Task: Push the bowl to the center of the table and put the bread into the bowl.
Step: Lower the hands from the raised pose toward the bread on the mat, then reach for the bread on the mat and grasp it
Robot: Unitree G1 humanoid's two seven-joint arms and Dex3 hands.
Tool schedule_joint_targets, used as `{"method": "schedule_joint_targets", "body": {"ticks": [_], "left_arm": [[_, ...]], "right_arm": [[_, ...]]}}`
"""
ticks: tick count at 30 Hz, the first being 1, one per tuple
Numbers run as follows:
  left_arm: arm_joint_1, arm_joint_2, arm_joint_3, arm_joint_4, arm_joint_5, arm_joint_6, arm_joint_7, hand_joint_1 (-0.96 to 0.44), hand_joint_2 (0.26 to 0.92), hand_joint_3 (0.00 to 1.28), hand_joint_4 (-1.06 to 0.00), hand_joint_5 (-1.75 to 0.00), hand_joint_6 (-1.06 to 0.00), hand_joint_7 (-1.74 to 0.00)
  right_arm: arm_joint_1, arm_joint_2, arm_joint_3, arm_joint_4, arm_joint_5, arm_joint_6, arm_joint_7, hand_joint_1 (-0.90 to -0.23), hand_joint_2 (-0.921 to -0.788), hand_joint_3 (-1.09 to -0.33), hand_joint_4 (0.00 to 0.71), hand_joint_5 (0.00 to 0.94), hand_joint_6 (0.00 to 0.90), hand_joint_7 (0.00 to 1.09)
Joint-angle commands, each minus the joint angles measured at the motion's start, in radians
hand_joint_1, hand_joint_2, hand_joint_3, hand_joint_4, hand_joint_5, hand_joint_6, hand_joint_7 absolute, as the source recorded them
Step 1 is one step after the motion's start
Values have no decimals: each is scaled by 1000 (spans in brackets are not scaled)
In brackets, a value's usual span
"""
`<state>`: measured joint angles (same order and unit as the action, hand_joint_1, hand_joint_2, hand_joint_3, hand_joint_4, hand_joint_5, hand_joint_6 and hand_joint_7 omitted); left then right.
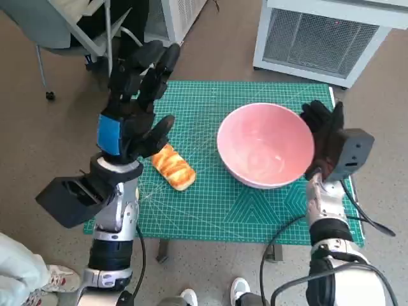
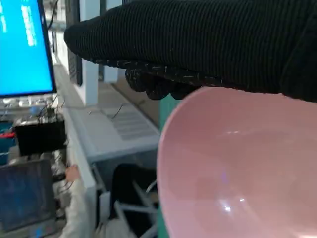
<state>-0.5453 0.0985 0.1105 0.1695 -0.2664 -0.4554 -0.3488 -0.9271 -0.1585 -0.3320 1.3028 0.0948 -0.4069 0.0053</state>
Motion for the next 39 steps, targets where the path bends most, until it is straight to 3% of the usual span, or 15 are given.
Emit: {"method": "schedule_joint_targets", "body": {"ticks": [1,13,19,23,25,31,37,39], "left_arm": [[25,20,5,-29,18,-4,8,-585,921,343,-317,-55,-142,-637],[47,47,24,-34,26,-18,11,-593,921,340,-330,-32,-175,-564],[60,89,38,-12,43,-39,-4,-600,921,345,-339,-24,-201,-518],[59,168,44,32,86,-66,-38,-590,921,372,-341,-17,-219,-484],[55,217,44,58,118,-77,-56,-579,921,382,-339,-11,-229,-463],[15,362,28,172,183,-104,-137,-568,921,402,-323,-2,-228,-434],[-48,463,-8,282,173,-76,-277,-600,921,381,-330,-5,-234,-419],[-69,495,-33,320,201,-91,-318,-607,921,346,-353,-16,-246,-417]], "right_arm": [[-15,28,-3,22,5,32,2,-456,-921,-847,243,4,97,302],[-46,52,18,29,-22,53,-5,-489,-921,-857,231,1,126,293],[-54,32,25,19,-26,34,14,-496,-921,-860,231,1,129,283],[-70,16,31,-2,-26,2,23,-496,-921,-860,228,0,133,280],[-78,12,38,-18,-28,-24,20,-496,-921,-858,226,0,135,279],[-70,-7,74,-92,-47,-192,29,-513,-921,-848,231,3,140,283],[-39,-34,104,-201,-32,-388,122,-559,-921,-830,243,8,150,306],[-14,-36,117,-279,-12,-450,171,-574,-921,-823,249,7,139,343]]}}
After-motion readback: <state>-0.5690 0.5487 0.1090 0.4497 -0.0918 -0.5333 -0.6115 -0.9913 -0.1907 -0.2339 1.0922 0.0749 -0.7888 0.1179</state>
